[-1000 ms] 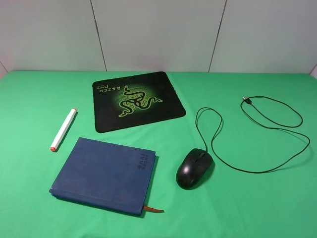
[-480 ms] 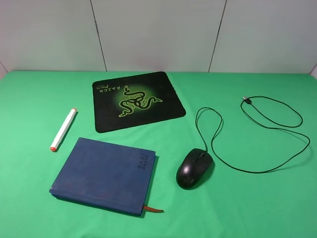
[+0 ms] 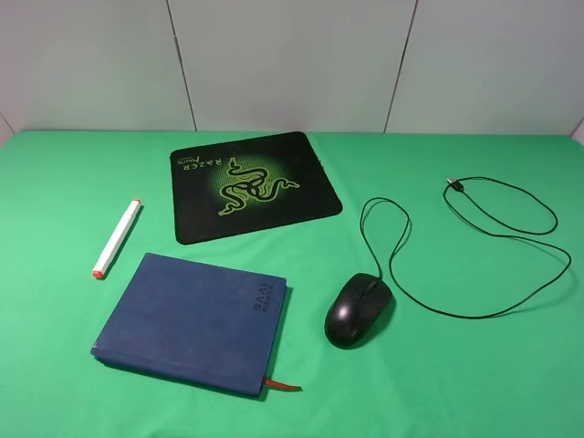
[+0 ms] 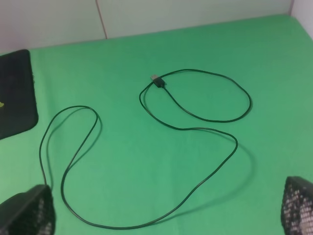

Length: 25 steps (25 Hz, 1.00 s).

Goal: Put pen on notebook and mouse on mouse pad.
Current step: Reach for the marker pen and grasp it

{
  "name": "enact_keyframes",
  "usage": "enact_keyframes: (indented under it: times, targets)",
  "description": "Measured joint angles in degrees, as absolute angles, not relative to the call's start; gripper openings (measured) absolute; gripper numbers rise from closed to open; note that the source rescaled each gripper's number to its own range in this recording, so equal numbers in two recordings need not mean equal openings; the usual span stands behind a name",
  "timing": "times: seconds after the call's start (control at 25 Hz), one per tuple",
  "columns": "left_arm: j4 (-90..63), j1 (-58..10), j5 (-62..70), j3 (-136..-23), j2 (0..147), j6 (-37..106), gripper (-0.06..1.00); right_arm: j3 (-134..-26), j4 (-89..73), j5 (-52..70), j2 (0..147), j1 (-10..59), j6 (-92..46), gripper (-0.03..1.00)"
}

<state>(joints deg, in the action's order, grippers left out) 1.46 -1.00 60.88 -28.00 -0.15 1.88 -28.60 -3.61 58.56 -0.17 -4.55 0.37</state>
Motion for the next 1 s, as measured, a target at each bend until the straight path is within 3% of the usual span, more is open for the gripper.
enact_keyframes:
  times: [0.44, 1.0]
  targets:
    - [2.0, -1.0, 62.3, -30.5, 0.9, 1.8, 1.0, -28.6, -3.6, 58.6, -0.2, -4.6, 0.4, 1.0]
    - [12.7, -1.0, 64.8, -47.5, 32.0, -4.4, 1.0, -28.6, -3.6, 58.6, -0.2, -4.6, 0.4, 1.0]
